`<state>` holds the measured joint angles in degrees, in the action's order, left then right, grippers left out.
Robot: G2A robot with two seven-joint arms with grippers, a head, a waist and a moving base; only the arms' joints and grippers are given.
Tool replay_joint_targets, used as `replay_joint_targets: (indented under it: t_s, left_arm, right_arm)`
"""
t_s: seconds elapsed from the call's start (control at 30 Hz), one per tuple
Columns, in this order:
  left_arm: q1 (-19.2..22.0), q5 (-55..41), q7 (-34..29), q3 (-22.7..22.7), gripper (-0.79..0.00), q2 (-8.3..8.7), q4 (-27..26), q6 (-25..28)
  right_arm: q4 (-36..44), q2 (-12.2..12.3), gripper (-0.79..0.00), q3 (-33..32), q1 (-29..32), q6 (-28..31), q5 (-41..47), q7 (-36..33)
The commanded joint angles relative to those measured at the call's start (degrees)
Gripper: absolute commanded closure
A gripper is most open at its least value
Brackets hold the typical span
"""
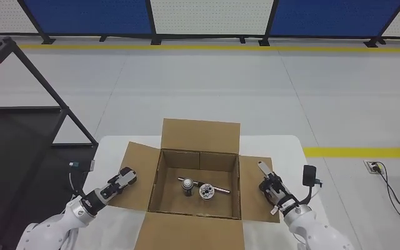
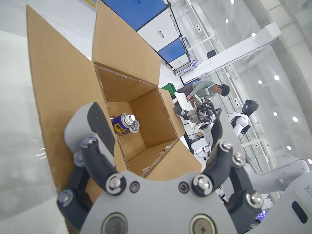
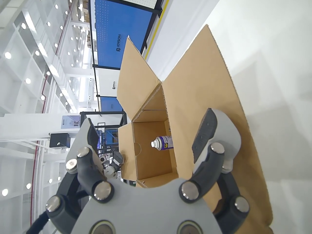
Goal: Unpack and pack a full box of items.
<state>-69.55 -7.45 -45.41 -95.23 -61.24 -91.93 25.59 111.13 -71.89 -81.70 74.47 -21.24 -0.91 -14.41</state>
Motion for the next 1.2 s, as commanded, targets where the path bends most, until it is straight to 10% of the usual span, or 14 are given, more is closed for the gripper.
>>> replay_joint_targets:
  t_s: [0.0, 1.17]
  left_arm:
    - [0.04, 0.04, 0.06, 0.30, -0.785, 0.05, 0.14, 0.01]
    - [1.87, -2.60, -0.11, 1.94, -0.785, 1.15, 3.53, 2.06]
  right_arm:
    - [-0.76, 0.06, -0.785, 0.10, -0.69, -1.10, -0.23, -1.18]
    - [-1.21, 0.38, -0.785, -1.18, -2.34, 1.26, 3.15, -5.38]
